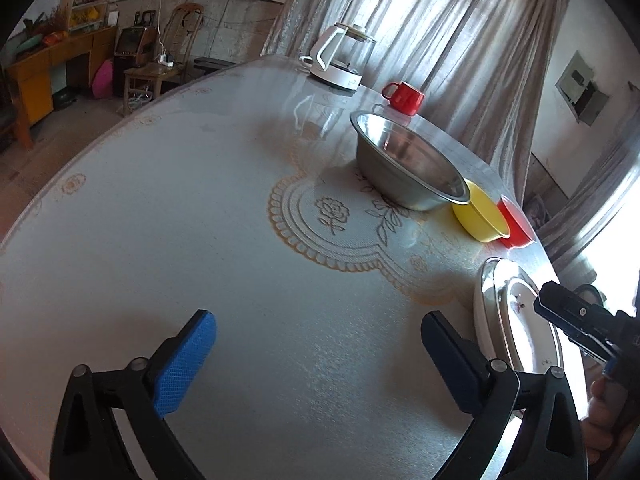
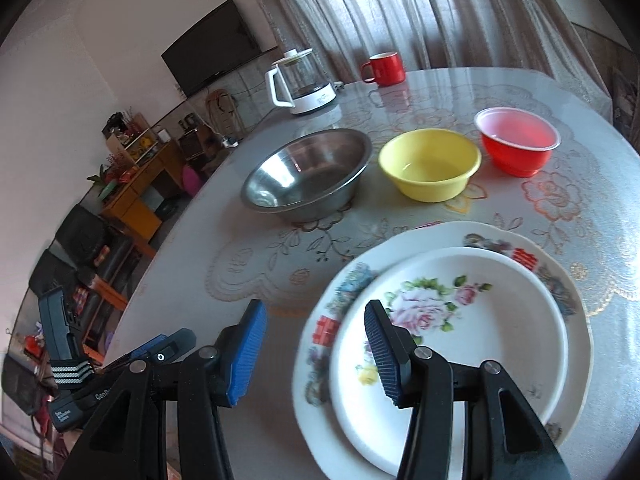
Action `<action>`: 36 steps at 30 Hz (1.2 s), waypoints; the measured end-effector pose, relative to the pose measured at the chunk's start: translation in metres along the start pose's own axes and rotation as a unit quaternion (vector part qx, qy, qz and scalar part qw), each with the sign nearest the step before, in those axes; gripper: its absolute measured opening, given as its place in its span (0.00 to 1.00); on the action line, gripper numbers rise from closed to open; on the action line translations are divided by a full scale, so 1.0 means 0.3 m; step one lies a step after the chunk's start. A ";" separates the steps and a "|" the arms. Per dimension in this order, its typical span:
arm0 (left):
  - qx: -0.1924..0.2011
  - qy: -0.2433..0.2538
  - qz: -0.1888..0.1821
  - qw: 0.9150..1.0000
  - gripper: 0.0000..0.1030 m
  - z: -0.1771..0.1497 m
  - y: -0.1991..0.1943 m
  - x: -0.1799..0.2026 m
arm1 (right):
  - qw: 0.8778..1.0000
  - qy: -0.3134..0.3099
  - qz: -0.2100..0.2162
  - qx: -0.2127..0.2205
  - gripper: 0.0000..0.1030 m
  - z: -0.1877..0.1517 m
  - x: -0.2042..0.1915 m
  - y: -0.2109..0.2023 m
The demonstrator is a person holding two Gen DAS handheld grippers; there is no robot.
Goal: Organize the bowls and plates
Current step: 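Move both tools to the rim of the steel bowl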
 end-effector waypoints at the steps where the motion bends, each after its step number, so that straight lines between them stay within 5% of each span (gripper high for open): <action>1: 0.004 -0.001 0.001 1.000 1.00 0.006 -0.003 -0.007 | 1.000 0.002 0.005 -0.004 0.50 0.004 -0.006 0.011; 12: 0.027 -0.011 -0.012 1.000 1.00 0.079 0.006 -0.030 | 1.000 -0.006 0.014 -0.009 0.51 0.059 -0.041 0.073; 23: 0.013 -0.018 0.040 0.999 1.00 0.120 0.053 -0.067 | 1.000 0.014 0.014 -0.018 0.51 0.086 -0.004 0.127; 36: 0.024 0.019 -0.002 1.000 0.99 0.318 0.162 0.051 | 1.000 0.018 0.008 -0.017 0.51 0.213 -0.003 0.236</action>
Point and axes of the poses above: each gripper's, at about its wrist camera, not at the fingertips, and y roughly the way its jaws point, x to its right, z to its top, the point moved 5 cm from there along y, roughly the way its jaws point, and after that the axes turned 1 degree about -z, right-handed, at the moved point
